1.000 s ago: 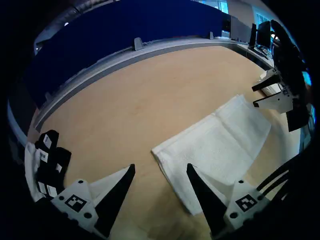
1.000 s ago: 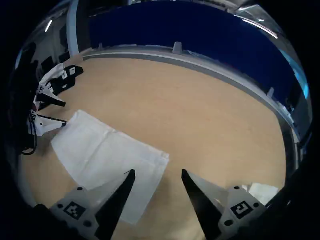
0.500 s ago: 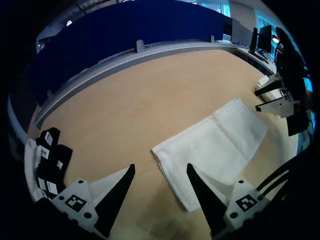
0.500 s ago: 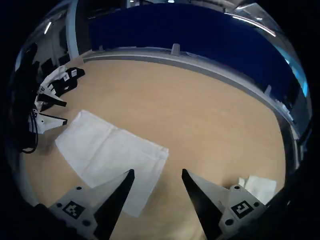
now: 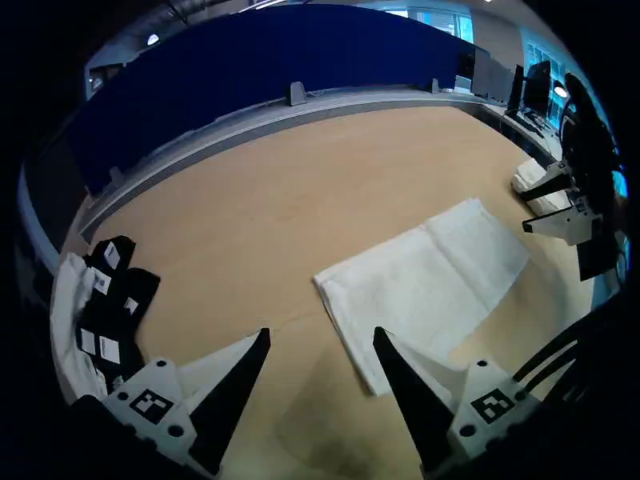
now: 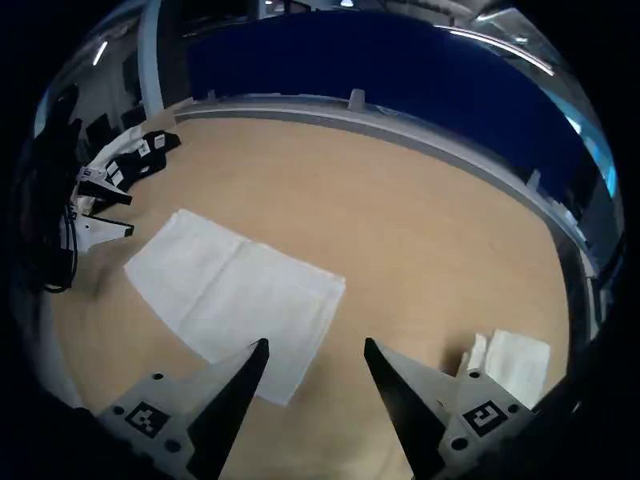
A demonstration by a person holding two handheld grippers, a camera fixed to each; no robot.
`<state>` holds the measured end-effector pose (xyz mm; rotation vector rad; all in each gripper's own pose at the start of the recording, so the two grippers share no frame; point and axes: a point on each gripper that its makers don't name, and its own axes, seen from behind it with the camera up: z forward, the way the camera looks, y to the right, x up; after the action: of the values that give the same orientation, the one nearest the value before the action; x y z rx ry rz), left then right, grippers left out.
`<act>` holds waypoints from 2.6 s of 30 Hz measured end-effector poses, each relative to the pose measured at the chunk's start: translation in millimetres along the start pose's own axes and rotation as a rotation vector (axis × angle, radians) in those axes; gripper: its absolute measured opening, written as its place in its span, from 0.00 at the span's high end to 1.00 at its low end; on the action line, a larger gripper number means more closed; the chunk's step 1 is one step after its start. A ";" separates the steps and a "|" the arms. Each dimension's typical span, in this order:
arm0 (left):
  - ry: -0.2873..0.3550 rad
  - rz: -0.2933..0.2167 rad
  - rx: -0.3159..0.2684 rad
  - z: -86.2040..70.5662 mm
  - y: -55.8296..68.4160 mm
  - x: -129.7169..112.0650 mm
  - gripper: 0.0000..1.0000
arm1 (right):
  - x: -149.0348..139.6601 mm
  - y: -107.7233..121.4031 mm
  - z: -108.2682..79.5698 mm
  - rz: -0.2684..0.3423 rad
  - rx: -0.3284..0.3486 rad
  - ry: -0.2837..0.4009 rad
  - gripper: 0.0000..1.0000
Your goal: Fold towel
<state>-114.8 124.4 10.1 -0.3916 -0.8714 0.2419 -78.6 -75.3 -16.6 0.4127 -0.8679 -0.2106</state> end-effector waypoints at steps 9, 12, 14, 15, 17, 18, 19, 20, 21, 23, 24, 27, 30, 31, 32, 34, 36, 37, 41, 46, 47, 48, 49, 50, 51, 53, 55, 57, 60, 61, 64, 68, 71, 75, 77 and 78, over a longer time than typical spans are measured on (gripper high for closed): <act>-0.015 -0.011 0.005 -18.1 6.5 -27.0 0.04 | -8.8 -3.4 -14.9 -0.009 0.002 0.003 0.08; -0.017 -0.015 0.008 -19.5 7.0 -31.2 0.04 | -9.6 -3.6 -16.6 -0.010 0.005 0.001 0.08; -0.016 -0.021 0.009 -21.3 6.9 -32.4 0.04 | -10.3 -4.7 -16.8 -0.014 0.011 -0.001 0.08; -0.015 -0.024 0.010 -22.3 6.8 -33.0 0.04 | -10.6 -5.3 -16.9 -0.017 0.014 -0.002 0.08; -0.011 -0.029 0.016 -25.8 5.5 -34.4 0.04 | -11.2 -8.4 -17.5 -0.026 0.029 -0.005 0.08; -0.010 -0.031 0.019 -27.6 4.8 -35.3 0.04 | -11.7 -9.8 -17.7 -0.031 0.036 -0.007 0.08; -0.009 -0.034 0.025 -30.5 3.6 -37.2 0.04 | -12.7 -10.8 -17.7 -0.039 0.042 -0.010 0.08; -0.009 -0.037 0.029 -33.1 2.5 -38.9 0.04 | -13.7 -11.7 -17.6 -0.045 0.047 -0.013 0.08; -0.009 -0.040 0.034 -35.8 1.4 -40.8 0.04 | -14.7 -12.7 -17.5 -0.052 0.053 -0.016 0.08; -0.011 -0.051 0.046 -43.1 -1.4 -47.0 0.04 | -17.5 -14.9 -16.7 -0.067 0.066 -0.026 0.08; -0.013 -0.057 0.052 -46.6 -2.6 -50.1 0.04 | -18.8 -16.0 -16.2 -0.074 0.073 -0.031 0.08; -0.019 -0.080 0.067 -59.1 -5.2 -62.9 0.04 | -23.5 -19.7 -14.2 -0.096 0.094 -0.048 0.08; -0.028 -0.107 0.084 -71.8 -7.0 -77.7 0.04 | -29.6 -24.0 -11.2 -0.124 0.112 -0.069 0.08; -0.031 -0.117 0.092 -76.5 -7.5 -83.3 0.04 | -31.9 -26.0 -10.5 -0.135 0.119 -0.077 0.08; -0.034 -0.126 0.099 -80.8 -8.0 -88.3 0.04 | -34.0 -27.8 -9.9 -0.145 0.126 -0.084 0.08; -0.040 -0.145 0.114 -89.7 -9.0 -99.3 0.04 | -38.6 -31.3 -9.1 -0.167 0.141 -0.098 0.08; -0.047 -0.162 0.128 -98.0 -9.8 -109.8 0.04 | -43.2 -34.2 -8.8 -0.188 0.154 -0.112 0.08; -0.051 -0.172 0.137 -102.6 -10.1 -115.9 0.04 | -46.3 -34.8 -8.2 -0.197 0.159 -0.121 0.08; -0.062 -0.211 0.158 -117.1 -8.5 -135.7 0.04 | -54.7 -35.7 -6.2 -0.217 0.173 -0.147 0.10; -0.068 -0.241 0.161 -125.2 -3.4 -150.0 0.04 | -56.3 -35.1 -5.4 -0.225 0.178 -0.157 0.11; -0.068 -0.243 0.161 -126.1 -2.8 -151.3 0.04 | -56.7 -34.9 -5.3 -0.227 0.179 -0.160 0.12; -0.068 -0.243 0.162 -126.9 -2.2 -152.5 0.04 | -57.1 -34.8 -5.1 -0.230 0.179 -0.163 0.14; -0.068 -0.242 0.163 -127.9 -2.0 -153.3 0.04 | -57.5 -34.6 -5.0 -0.234 0.182 -0.165 0.17; -0.068 -0.240 0.164 -128.7 -1.8 -153.9 0.04 | -57.9 -34.5 -4.9 -0.237 0.184 -0.167 0.21; -0.068 -0.239 0.164 -129.6 -1.6 -154.5 0.04 | -58.2 -34.2 -4.8 -0.240 0.185 -0.168 0.24; -0.067 -0.238 0.165 -131.9 -1.4 -154.7 0.04 | -58.7 -32.5 -4.5 -0.246 0.185 -0.172 0.31; -0.065 -0.242 0.165 -134.1 -1.2 -155.1 0.04 | -59.4 -31.2 -4.1 -0.250 0.187 -0.176 0.37; -0.064 -0.247 0.165 -136.1 -0.9 -155.6 0.04 | -60.3 -30.4 -3.7 -0.254 0.191 -0.181 0.42; -0.063 -0.255 0.166 -139.0 -1.0 -156.8 0.04 | -62.7 -29.2 -3.2 -0.263 0.197 -0.191 0.49; -0.063 -0.255 0.168 -139.7 -1.2 -157.4 0.04 | -63.5 -28.4 -2.7 -0.267 0.196 -0.194 0.52; -0.063 -0.257 0.171 -141.4 -1.5 -159.6 0.04 | -65.5 -26.6 -1.2 -0.274 0.196 -0.202 0.66; -0.065 -0.260 0.174 -142.5 -1.2 -163.1 0.04 | -66.4 -26.3 0.8 -0.274 0.200 -0.208 0.74; -0.066 -0.262 0.176 -143.6 -1.2 -164.8 0.04 | -66.8 -27.1 2.1 -0.271 0.203 -0.209 0.76; -0.066 -0.267 0.178 -144.6 -1.6 -167.3 0.04 | -66.7 -28.1 2.6 -0.270 0.206 -0.207 0.84; -0.065 -0.270 0.179 -144.8 -2.0 -167.9 0.04 | -66.7 -28.4 2.9 -0.270 0.208 -0.204 0.89; -0.065 -0.271 0.179 -145.0 -2.1 -168.2 0.04 | -66.6 -28.5 3.0 -0.270 0.208 -0.203 0.91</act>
<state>-106.3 27.7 -189.6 -0.0972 -0.9481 0.0812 -123.4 -79.0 -73.4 0.7132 -1.0364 -0.4187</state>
